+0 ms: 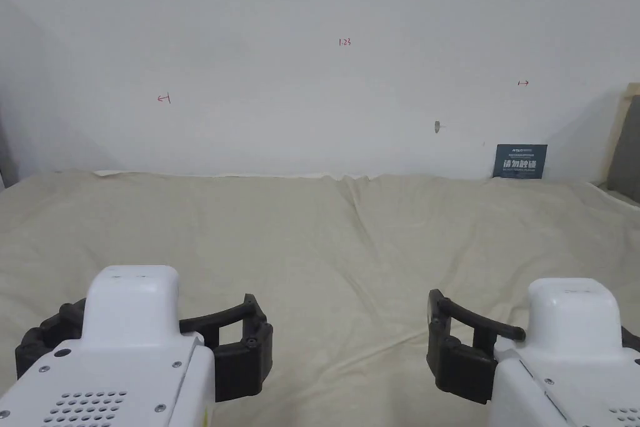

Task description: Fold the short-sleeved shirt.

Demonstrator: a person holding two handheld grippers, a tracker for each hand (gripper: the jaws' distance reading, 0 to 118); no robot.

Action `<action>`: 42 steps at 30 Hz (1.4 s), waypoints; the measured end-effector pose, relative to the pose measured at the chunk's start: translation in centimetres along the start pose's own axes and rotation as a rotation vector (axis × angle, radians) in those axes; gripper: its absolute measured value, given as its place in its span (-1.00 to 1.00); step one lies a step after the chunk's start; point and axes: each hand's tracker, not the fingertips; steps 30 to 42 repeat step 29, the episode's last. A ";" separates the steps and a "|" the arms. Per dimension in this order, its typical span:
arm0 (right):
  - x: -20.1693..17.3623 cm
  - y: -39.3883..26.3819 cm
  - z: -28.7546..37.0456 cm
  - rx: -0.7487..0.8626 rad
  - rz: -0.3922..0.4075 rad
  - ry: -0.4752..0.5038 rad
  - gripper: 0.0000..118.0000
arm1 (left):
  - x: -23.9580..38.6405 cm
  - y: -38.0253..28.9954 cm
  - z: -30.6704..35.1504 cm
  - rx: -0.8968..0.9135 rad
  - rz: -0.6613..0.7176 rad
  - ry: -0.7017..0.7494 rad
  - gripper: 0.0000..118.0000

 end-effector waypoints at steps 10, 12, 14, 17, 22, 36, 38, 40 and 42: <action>0.8 -0.4 -0.3 -0.007 -0.024 -0.001 0.67 | -0.3 -0.2 0.0 0.022 0.004 0.016 1.00; 0.8 -0.4 -0.2 -0.004 -0.023 -0.001 0.67 | -0.5 -0.2 0.0 0.026 0.004 0.021 1.00; 0.8 -0.4 -0.2 0.002 -0.019 -0.004 0.67 | -0.6 -0.3 0.1 0.035 0.002 0.021 1.00; 0.8 -0.2 0.0 0.014 -0.013 -0.001 0.67 | -0.7 -0.2 0.3 0.047 0.009 0.019 1.00; 0.6 -0.2 -0.2 0.009 -0.022 0.001 0.67 | -0.6 -0.2 0.3 0.047 -0.001 0.015 1.00; 0.3 0.0 -0.5 0.007 -0.018 0.010 0.67 | -0.5 0.0 0.5 0.058 0.004 0.012 1.00; 0.3 0.0 -0.5 0.007 -0.018 0.010 0.67 | -0.5 0.0 0.5 0.058 0.004 0.012 1.00; 0.3 0.0 -0.5 0.007 -0.018 0.010 0.67 | -0.5 0.0 0.5 0.058 0.004 0.012 1.00; 0.3 0.0 -0.5 0.007 -0.018 0.010 0.67 | -0.5 0.0 0.5 0.058 0.004 0.012 1.00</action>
